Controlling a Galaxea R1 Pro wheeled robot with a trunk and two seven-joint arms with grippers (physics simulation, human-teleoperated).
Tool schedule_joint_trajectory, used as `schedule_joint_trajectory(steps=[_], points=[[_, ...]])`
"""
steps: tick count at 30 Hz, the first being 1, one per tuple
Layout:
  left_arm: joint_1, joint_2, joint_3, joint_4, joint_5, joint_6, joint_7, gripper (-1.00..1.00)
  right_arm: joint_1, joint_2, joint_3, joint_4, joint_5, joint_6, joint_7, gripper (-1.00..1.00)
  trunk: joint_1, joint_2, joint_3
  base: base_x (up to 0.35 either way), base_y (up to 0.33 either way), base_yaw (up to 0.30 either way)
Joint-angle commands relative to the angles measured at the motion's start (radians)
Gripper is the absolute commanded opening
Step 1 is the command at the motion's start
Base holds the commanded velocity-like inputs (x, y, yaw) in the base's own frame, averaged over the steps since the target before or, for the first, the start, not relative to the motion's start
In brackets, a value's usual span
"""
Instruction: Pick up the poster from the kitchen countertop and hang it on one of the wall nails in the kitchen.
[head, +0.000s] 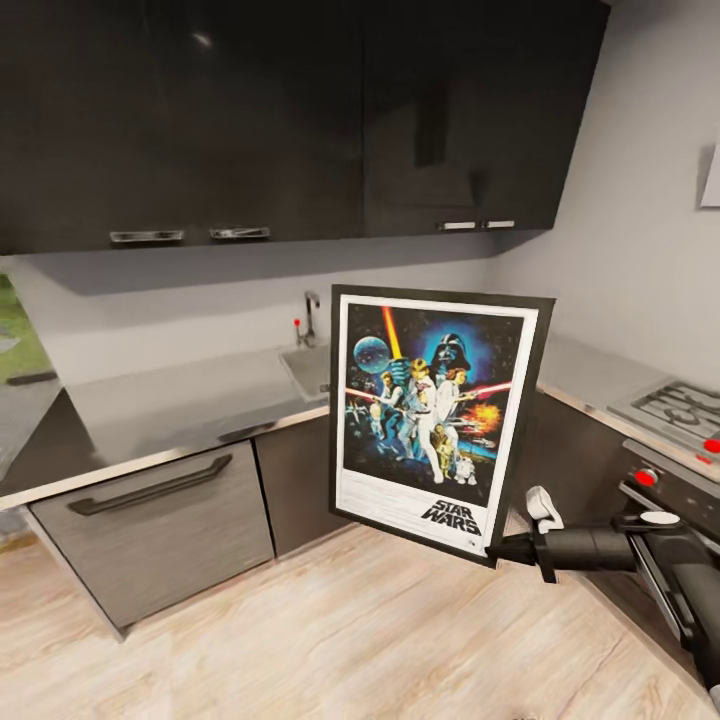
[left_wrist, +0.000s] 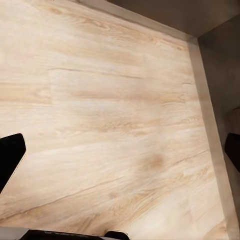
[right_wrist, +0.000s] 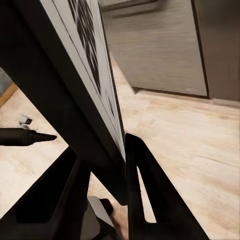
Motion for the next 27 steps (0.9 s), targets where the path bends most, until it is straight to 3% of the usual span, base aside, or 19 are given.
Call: schedule_joint_trajectory(steps=[1, 9, 17, 27], points=[[-0.002, 0.001, -0.008, -0.001, 0.011, -0.004, -0.003, 1.00, -0.001, 0.000, -0.002, -0.002, 0.008, 0.012, 0.008, -1.00, 0.000, -0.002, -0.002, -0.317, 0.098, 0.294], [-0.002, 0.001, -0.008, -0.001, 0.011, -0.004, -0.002, 1.00, 0.000, 0.000, 0.000, -0.002, 0.008, 0.012, 0.007, -1.00, 0.000, -0.002, -0.002, -0.164, 0.045, 0.290], [-0.002, 0.001, -0.008, -0.001, 0.012, -0.003, -0.002, 1.00, 0.000, 0.000, 0.000, -0.002, 0.008, 0.013, 0.007, -1.00, 0.000, -0.002, -0.002, -0.166, 0.141, 0.113], [-0.002, 0.001, -0.008, 0.000, 0.012, -0.003, -0.002, 1.00, 0.000, 0.000, 0.001, -0.002, 0.009, 0.011, 0.006, -1.00, 0.000, -0.002, -0.002, -0.106, 0.117, 0.258]])
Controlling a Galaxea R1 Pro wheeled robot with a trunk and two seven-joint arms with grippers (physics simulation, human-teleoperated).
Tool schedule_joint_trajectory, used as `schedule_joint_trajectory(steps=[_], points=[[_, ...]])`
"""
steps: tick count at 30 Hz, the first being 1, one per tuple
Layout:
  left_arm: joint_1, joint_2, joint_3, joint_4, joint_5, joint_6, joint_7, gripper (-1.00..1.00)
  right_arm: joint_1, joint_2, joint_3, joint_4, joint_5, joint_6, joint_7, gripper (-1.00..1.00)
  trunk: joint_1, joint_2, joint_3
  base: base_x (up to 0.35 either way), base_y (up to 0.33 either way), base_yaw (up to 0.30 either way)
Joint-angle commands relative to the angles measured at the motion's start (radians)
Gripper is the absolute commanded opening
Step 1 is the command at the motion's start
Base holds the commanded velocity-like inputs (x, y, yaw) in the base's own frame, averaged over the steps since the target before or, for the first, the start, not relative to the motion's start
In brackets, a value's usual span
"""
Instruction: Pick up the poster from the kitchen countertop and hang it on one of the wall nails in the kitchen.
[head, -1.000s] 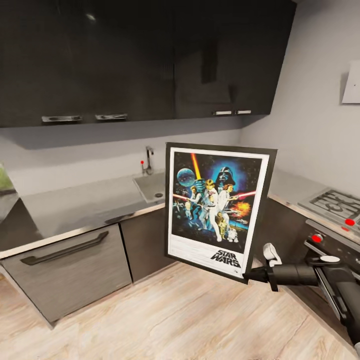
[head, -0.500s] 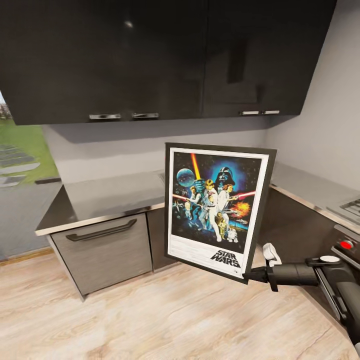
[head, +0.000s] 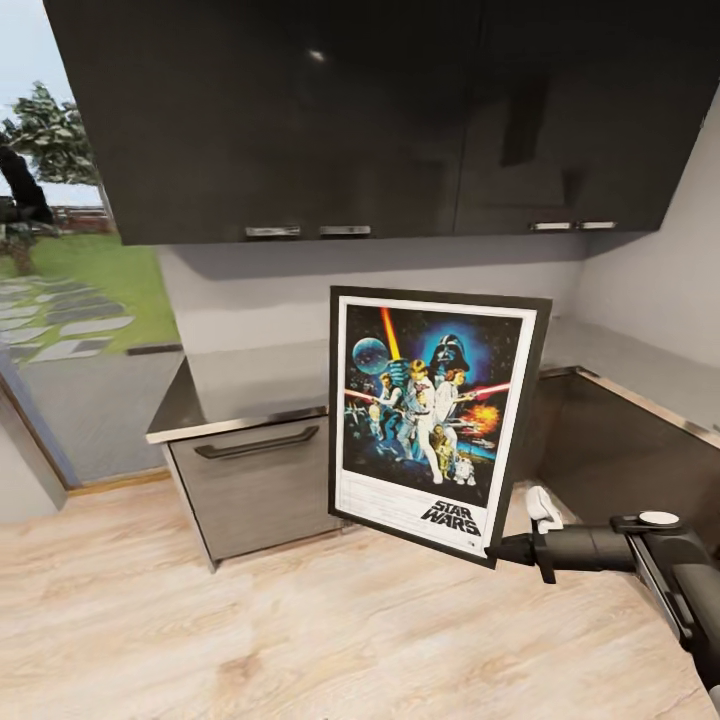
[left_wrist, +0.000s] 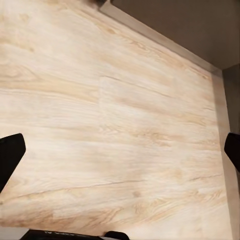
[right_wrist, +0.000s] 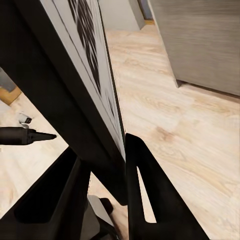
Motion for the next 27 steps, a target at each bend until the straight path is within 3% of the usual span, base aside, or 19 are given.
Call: schedule_joint_trajectory(steps=[1, 19, 21, 27], points=[[-0.002, 0.001, -0.008, -0.001, 0.011, -0.004, -0.003, 1.00, -0.001, 0.000, -0.002, -0.002, 0.008, 0.012, 0.008, -1.00, 0.001, -0.002, -0.002, -0.030, 0.204, 0.287], [-0.002, 0.001, -0.006, 0.002, 0.012, 0.008, -0.003, 1.00, -0.002, 0.001, -0.002, -0.002, 0.008, 0.012, 0.008, -1.00, 0.001, -0.002, -0.002, -0.139, 0.268, 0.264], [-0.002, 0.001, -0.004, 0.011, 0.047, 0.061, -0.005, 1.00, -0.001, 0.001, -0.002, -0.002, 0.008, 0.012, 0.008, -1.00, 0.001, -0.002, -0.002, -0.071, 0.285, 0.041], [-0.002, 0.001, -0.004, 0.029, 0.087, 0.093, -0.006, 1.00, -0.001, 0.001, -0.002, -0.001, 0.007, 0.014, 0.008, -1.00, 0.001, -0.002, -0.002, -0.024, 0.291, 0.014]])
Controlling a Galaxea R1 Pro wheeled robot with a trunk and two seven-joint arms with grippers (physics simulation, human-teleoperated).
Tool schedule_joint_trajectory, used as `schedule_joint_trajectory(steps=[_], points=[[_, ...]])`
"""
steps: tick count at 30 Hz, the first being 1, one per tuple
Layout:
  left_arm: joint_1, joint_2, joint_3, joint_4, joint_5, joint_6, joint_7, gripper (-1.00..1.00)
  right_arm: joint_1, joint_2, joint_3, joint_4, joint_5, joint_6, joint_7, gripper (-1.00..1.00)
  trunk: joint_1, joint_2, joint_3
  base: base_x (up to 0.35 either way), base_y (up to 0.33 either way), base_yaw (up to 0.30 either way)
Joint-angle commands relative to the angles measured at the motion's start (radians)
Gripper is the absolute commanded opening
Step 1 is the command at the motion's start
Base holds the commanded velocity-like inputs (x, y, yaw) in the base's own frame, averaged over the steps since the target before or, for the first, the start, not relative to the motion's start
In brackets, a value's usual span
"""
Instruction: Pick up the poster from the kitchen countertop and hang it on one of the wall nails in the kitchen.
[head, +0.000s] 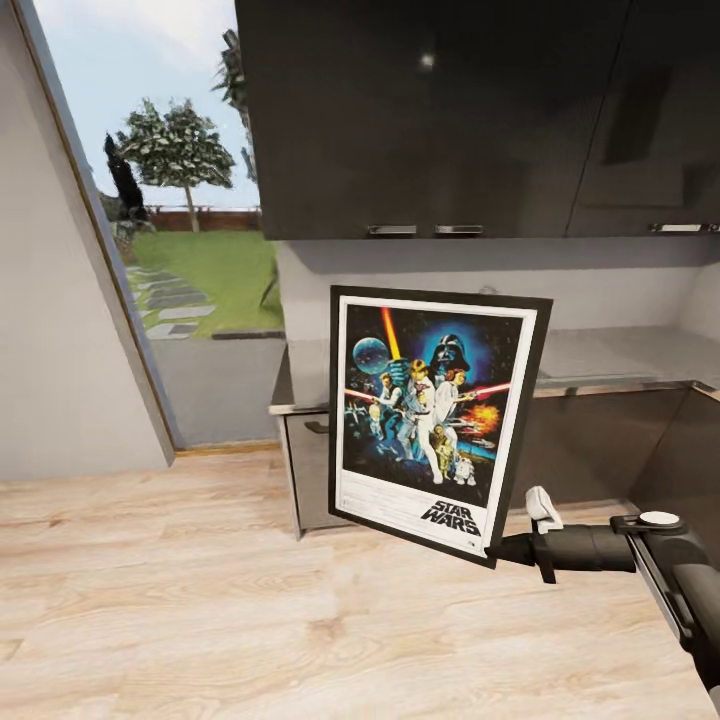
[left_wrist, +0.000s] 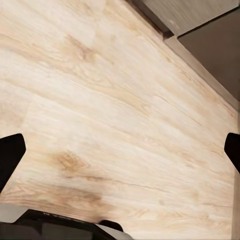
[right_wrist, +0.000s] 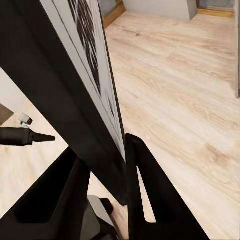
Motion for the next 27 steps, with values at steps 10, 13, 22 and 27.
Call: schedule_joint_trajectory(steps=[10, 13, 22, 27], points=[[-0.002, 0.001, -0.007, 0.002, 0.020, 0.003, -0.003, 1.00, -0.001, 0.001, -0.001, -0.001, 0.009, 0.012, 0.008, -1.00, 0.001, -0.002, -0.002, 0.047, 0.289, 0.117], [-0.002, 0.001, -0.007, 0.002, 0.020, 0.003, -0.003, 1.00, -0.001, 0.001, -0.001, -0.001, 0.009, 0.011, 0.008, -1.00, 0.001, -0.002, -0.002, 0.168, 0.274, 0.273], [-0.002, 0.001, -0.007, 0.003, 0.021, 0.003, -0.003, 1.00, -0.001, 0.002, 0.001, -0.001, 0.009, 0.011, 0.008, -1.00, 0.001, -0.002, -0.002, 0.186, 0.271, 0.287], [-0.002, 0.001, -0.007, 0.003, 0.022, 0.003, -0.003, 1.00, -0.001, 0.002, 0.002, -0.001, 0.009, 0.011, 0.008, -1.00, 0.001, -0.002, -0.002, 0.189, 0.271, 0.289]])
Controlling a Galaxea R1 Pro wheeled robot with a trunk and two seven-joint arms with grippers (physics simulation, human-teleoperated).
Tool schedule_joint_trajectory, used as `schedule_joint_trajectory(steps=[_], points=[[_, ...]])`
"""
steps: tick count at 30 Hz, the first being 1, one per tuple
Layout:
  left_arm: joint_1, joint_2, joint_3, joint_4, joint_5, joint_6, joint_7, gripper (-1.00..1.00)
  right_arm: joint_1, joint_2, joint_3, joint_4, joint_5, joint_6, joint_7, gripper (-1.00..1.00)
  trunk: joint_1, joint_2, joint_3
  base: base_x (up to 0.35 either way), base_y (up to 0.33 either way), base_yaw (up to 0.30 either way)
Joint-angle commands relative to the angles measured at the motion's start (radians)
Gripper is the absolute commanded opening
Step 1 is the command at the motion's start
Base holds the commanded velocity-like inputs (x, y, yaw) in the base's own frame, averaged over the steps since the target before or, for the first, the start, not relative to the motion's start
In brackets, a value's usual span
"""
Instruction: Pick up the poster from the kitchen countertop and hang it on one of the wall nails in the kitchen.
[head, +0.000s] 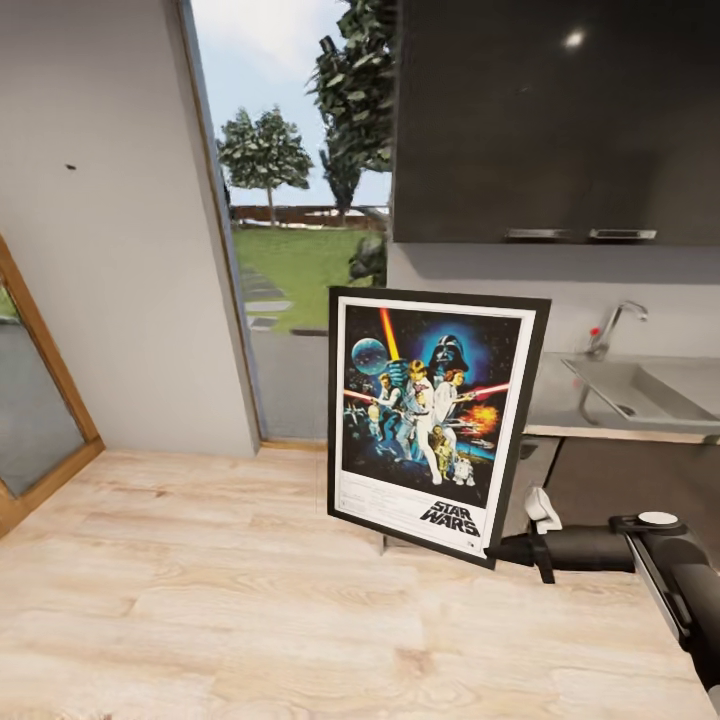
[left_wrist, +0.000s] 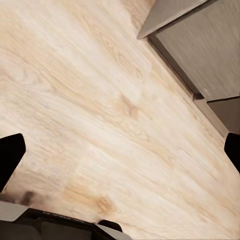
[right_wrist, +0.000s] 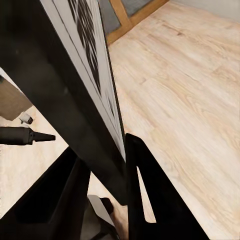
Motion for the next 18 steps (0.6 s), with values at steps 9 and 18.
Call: schedule_joint_trajectory(steps=[9, 18], points=[[-0.002, 0.001, -0.009, -0.001, 0.010, -0.005, -0.003, 1.00, -0.001, 0.000, -0.002, -0.002, 0.008, 0.012, 0.008, -1.00, 0.001, -0.002, -0.002, 0.190, 0.271, 0.289], [-0.002, 0.001, -0.009, -0.001, 0.010, -0.005, -0.003, 1.00, -0.001, 0.000, -0.002, -0.002, 0.008, 0.012, 0.008, -1.00, 0.001, -0.002, -0.005, 0.191, 0.271, 0.283]])
